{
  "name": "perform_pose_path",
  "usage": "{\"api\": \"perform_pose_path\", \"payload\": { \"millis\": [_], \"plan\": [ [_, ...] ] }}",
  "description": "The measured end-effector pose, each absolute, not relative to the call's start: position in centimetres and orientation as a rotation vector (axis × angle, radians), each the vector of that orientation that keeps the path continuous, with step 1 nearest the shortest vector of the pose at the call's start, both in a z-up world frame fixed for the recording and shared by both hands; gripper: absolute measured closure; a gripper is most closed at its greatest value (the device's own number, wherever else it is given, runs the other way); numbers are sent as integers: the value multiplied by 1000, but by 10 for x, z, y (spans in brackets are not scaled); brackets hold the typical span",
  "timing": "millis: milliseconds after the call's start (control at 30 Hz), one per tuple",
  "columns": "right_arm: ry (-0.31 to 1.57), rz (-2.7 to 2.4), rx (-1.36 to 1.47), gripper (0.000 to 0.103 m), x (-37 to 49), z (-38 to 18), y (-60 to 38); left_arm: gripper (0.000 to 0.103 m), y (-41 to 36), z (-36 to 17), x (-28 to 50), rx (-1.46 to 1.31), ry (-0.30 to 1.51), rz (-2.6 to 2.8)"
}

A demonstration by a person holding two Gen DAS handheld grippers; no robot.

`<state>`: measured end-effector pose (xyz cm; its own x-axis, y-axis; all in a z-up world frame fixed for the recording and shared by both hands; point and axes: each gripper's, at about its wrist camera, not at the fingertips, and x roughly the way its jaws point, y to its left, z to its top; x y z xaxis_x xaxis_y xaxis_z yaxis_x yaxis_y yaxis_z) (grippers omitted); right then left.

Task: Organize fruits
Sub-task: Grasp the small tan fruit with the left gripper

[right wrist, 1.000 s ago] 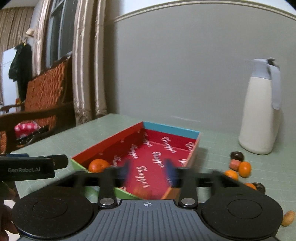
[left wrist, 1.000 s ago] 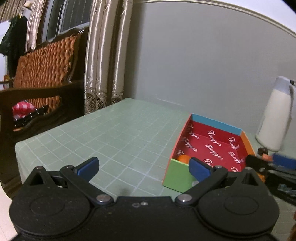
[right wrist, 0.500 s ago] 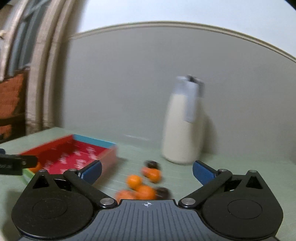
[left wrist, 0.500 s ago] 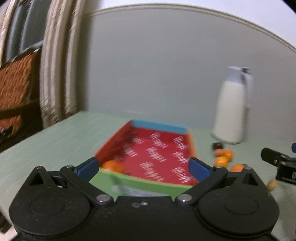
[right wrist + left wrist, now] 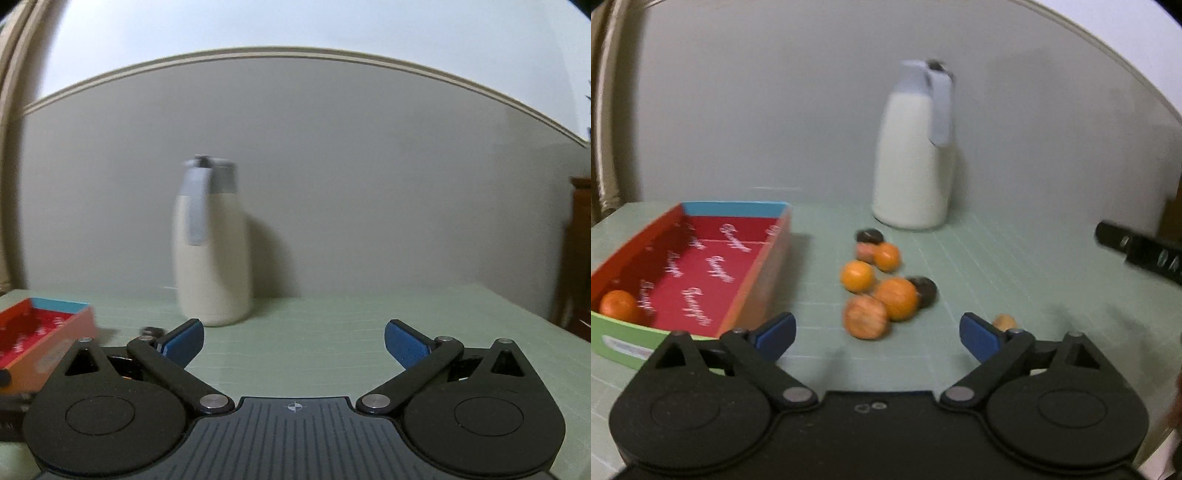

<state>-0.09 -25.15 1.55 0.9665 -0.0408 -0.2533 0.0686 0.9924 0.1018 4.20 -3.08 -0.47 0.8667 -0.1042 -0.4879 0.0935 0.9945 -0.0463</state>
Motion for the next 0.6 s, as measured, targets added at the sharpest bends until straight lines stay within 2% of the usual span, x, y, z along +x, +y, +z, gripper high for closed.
{"api": "perform_pose_path", "payload": {
  "millis": [200,333,500,567,600],
  "plan": [
    [334,-55,129,0,2,7,-288,23,-76,-17,48,64,510,-159],
    [395,-44,106,0,8,1,-297,38,-93,-24,62,54,548,-188],
    [421,-26,82,0,13,-2,-302,41,-108,-27,73,48,568,-216],
    [426,-22,71,0,15,-3,-302,48,-112,-29,78,45,580,-230],
    [433,-19,65,0,16,-5,-303,55,-113,-30,80,47,592,-237]
  ]
}}
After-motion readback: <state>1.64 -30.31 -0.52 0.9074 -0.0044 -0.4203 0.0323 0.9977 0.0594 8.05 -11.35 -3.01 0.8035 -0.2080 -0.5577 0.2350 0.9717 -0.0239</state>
